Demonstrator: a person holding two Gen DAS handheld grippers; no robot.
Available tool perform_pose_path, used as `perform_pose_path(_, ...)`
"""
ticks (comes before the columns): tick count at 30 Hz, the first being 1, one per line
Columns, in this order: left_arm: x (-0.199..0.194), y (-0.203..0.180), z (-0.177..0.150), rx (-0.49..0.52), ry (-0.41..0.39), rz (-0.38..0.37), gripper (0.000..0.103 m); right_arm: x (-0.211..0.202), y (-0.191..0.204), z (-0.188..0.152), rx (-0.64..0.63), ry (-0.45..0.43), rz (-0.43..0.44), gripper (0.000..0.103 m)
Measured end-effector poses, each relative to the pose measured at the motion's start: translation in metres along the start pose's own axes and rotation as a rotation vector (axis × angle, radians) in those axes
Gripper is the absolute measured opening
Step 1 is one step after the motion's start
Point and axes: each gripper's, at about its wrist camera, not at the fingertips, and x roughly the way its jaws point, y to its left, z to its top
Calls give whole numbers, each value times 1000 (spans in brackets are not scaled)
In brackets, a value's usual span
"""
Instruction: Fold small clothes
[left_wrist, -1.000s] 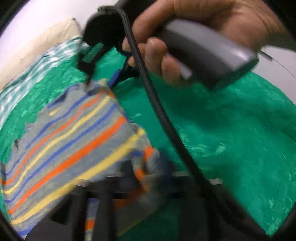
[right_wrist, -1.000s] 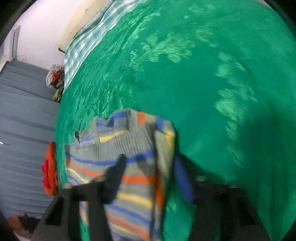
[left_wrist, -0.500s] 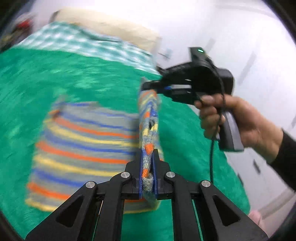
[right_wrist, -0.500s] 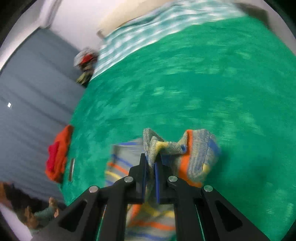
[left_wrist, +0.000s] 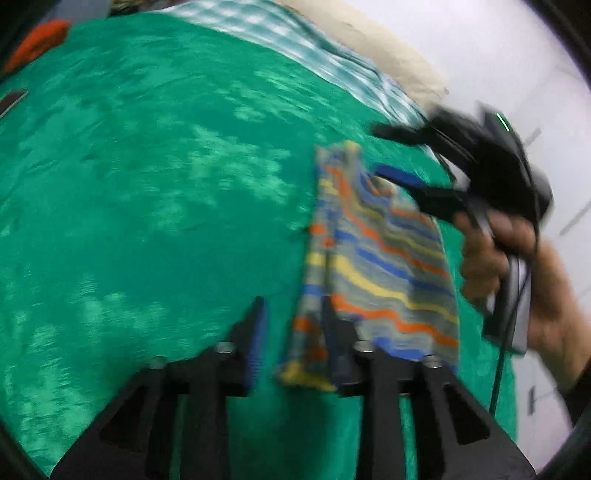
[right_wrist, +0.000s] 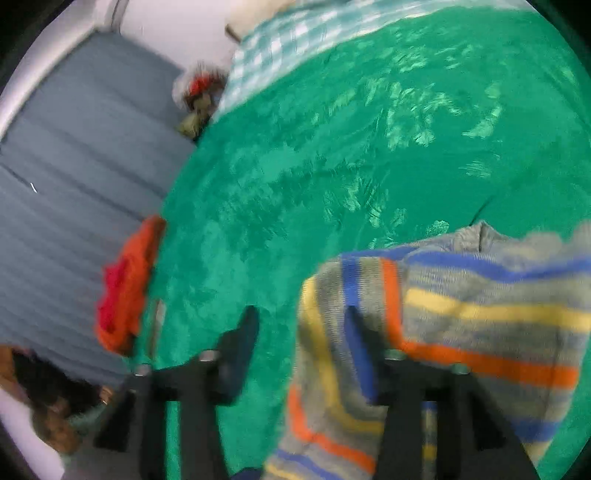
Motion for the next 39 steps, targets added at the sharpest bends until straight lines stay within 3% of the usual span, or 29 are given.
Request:
perform_pose_path(2, -20, 8, 2, -8, -37, 1, 54, -25, -7, -7, -6, -65, 22, 50)
perform_pose_path(4, -35, 8, 3, 6, -63, -20, 54, -58, -12, -18, -58, -109, -37, 50)
perform_pose_path(8, -23, -13, 12, 118, -25, -83, 58, -105, -10, -59, -269, -101, -220, 50)
perform_pose_path(11, 1, -40, 9, 232, 9, -42, 59, -125, -3, -103, -375, -57, -234, 45)
perform_pose_path(12, 8, -44, 6, 259, 22, -10, 57, -126, 2, -119, -411, -41, -224, 40)
perform_pose_path(14, 36, -47, 7, 299, 83, 93, 15, -119, 5, -145, -453, -12, -221, 31)
perform_pose_path(15, 45, -41, 4, 297, 118, 118, 6, -112, 2, -155, -453, 8, -224, 26)
perform_pose_path(18, 48, -27, -2, 282, 123, 131, 5, -75, -21, -190, -418, 111, -296, 16)
perform_pose_path(21, 43, -25, -3, 306, 124, 134, 6, -77, -34, -201, -348, 25, -277, 14)
perform_pose_path(24, 33, -24, -1, 335, 147, 148, 19, -78, -39, -198, -283, 11, -269, 13)
perform_pose_path(25, 26, -23, 3, 332, 153, 153, 28, -77, -37, -201, -300, 0, -285, 14)
perform_pose_path(27, 23, -28, 22, 325, 117, 201, 30, -77, -30, -208, -338, -17, -317, 14)
perform_pose_path(28, 15, -33, 30, 323, 87, 196, 38, -77, -27, -210, -355, -29, -334, 14)
perform_pose_path(29, 9, -38, 44, 321, 59, 165, 51, -77, -28, -211, -358, -37, -339, 14)
perform_pose_path(32, 16, -66, 83, 333, 37, 15, 71, -78, -28, -212, -344, -59, -339, 14)
perform_pose_path(34, 44, -86, 109, 357, 59, -14, 71, -79, -30, -211, -332, -63, -334, 14)
perform_pose_path(37, 90, -101, 138, 377, 76, 54, 71, -80, -28, -211, -328, -62, -331, 14)
perform_pose_path(39, 121, -99, 151, 349, 123, 60, 64, -81, -27, -213, -331, -63, -333, 14)
